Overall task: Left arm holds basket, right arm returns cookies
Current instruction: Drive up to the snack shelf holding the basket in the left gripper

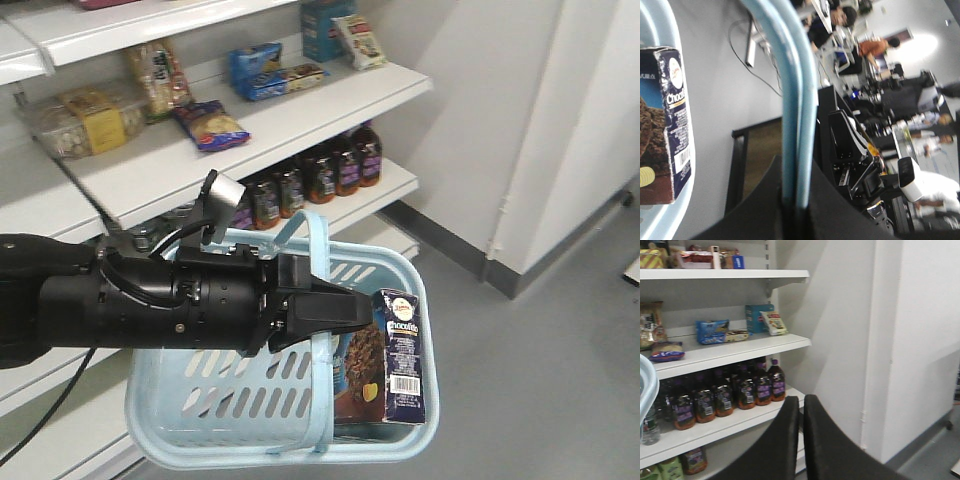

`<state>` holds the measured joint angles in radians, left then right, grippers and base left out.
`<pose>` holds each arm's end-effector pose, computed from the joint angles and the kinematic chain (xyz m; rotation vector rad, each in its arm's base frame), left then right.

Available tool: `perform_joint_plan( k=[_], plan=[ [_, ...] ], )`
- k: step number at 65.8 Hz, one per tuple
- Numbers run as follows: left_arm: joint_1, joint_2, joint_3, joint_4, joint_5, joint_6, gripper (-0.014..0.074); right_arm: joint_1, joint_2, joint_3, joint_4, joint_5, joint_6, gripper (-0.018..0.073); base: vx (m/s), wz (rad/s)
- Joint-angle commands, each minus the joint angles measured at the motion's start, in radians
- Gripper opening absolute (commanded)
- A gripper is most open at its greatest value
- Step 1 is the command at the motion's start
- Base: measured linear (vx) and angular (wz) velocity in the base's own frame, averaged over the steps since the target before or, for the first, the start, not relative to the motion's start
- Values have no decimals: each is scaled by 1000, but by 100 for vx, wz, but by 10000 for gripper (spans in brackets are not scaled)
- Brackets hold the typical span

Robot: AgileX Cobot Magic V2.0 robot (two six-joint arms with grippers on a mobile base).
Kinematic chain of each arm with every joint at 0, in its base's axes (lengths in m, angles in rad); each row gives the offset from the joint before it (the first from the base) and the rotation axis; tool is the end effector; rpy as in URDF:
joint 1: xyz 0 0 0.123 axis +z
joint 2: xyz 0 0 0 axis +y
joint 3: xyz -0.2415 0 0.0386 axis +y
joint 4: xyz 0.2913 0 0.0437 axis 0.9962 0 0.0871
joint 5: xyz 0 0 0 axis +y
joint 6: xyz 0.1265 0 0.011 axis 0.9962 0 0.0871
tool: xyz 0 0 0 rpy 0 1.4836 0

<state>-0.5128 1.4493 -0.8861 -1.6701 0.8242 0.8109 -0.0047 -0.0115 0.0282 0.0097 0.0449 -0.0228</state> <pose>0.2678 -0.2572 0.2175 0.2065 2.2217 -1.6588 0.1770 -0.0008 0.2008 -0.0068 1.5452 -0.0138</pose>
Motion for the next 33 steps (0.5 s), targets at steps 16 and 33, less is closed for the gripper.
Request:
perform_joint_plan(
  k=[16,33],
  plan=[
    [-6,-42,-36,-103,49,11,-3,-5,-12,18,-10,-76,1,-11,20,73],
    [-6,-42,-36,-103,49,11,-3,-5,-12,18,-10,-76,1,-11,19,70]
  ],
)
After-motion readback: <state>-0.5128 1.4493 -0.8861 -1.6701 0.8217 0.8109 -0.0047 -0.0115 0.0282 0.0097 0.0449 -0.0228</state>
